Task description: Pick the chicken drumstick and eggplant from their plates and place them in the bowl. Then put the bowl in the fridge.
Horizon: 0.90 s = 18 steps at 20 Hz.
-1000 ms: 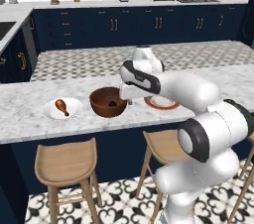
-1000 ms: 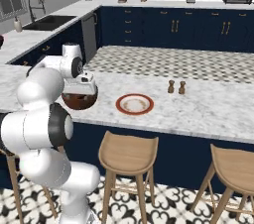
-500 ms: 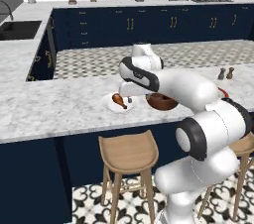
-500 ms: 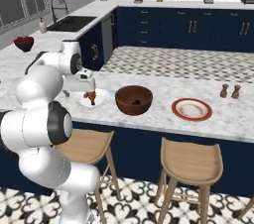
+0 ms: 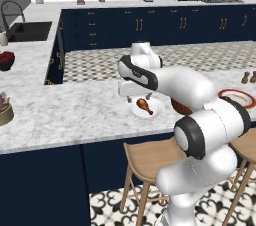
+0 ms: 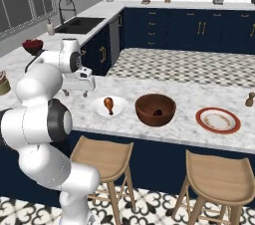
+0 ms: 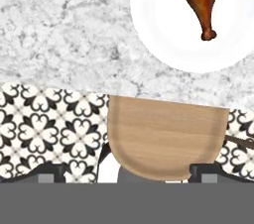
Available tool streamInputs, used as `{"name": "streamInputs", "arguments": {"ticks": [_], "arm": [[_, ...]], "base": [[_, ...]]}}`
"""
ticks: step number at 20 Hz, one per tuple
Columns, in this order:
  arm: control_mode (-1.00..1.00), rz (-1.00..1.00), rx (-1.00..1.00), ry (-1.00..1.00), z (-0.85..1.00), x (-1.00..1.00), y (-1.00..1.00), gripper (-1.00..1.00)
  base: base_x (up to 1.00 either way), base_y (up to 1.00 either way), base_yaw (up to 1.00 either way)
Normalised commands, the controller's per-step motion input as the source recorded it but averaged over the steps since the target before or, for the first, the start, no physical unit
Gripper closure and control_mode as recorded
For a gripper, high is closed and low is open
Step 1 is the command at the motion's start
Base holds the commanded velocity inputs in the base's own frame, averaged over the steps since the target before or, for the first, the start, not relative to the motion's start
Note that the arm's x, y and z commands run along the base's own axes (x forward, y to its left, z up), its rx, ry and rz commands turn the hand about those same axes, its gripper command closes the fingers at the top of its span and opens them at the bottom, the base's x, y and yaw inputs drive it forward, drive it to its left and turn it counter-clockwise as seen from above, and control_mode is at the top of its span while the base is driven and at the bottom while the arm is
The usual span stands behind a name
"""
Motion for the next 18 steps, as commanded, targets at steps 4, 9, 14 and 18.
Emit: {"name": "streamInputs", "arguments": {"ticks": [4,9,14,18], "arm": [[-1.0,0.0,0.03,0.03,-0.01,0.36,-0.41,-1.0],[-1.0,0.0,-0.01,0.0,-0.36,0.31,-0.6,-1.0],[-1.0,0.0,-0.02,-0.06,-0.38,0.39,-0.23,-1.0],[-1.0,0.01,0.0,0.0,-0.31,0.79,-0.11,-1.0]], "base": [[0.49,-0.45,0.0],[0.0,0.0,0.0],[0.0,0.0,0.0],[0.0,0.0,0.0]]}}
